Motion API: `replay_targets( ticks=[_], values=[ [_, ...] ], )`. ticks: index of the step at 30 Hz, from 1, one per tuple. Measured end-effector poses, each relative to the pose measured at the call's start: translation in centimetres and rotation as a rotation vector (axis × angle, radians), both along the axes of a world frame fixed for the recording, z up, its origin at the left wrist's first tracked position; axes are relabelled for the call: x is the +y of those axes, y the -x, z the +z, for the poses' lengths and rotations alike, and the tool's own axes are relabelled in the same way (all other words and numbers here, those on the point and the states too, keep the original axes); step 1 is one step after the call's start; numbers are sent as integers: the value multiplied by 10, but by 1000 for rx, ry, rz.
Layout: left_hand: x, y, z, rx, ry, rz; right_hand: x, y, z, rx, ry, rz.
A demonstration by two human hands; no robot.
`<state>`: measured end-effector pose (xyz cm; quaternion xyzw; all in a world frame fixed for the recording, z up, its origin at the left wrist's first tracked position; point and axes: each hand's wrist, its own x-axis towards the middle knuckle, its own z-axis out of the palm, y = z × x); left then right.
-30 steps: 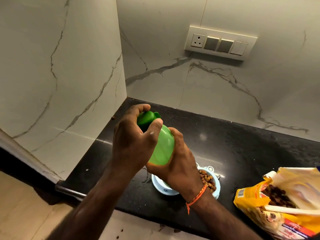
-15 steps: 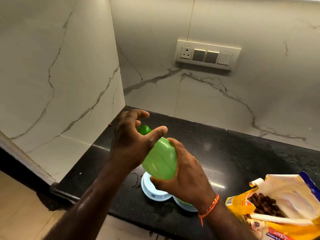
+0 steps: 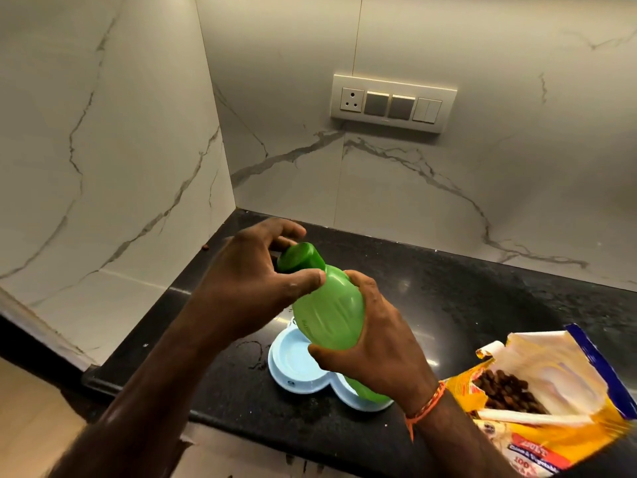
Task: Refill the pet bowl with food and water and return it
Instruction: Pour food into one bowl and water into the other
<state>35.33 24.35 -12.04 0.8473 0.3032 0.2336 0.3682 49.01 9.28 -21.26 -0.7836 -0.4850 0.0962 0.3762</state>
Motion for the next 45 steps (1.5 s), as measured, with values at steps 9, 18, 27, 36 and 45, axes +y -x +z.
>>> replay_targets(
  ticks=[9,18,27,36,45],
  values=[
    [7,-10,-15,214,-135,99,-8,-4,-3,-122,83,44],
    [34,2,-9,118,270,-562,-12,-12,-6,-131,136,25],
    [27,-16,-28,298,143,-234,-12,-12,-18,-181,177,-4],
    [30,-11,-46,144,-30,27,-22,-33,-23,-260,241,-54],
    [41,2,-78,209,73,80,-24,-65,-41,-396,455,-29]
  ],
)
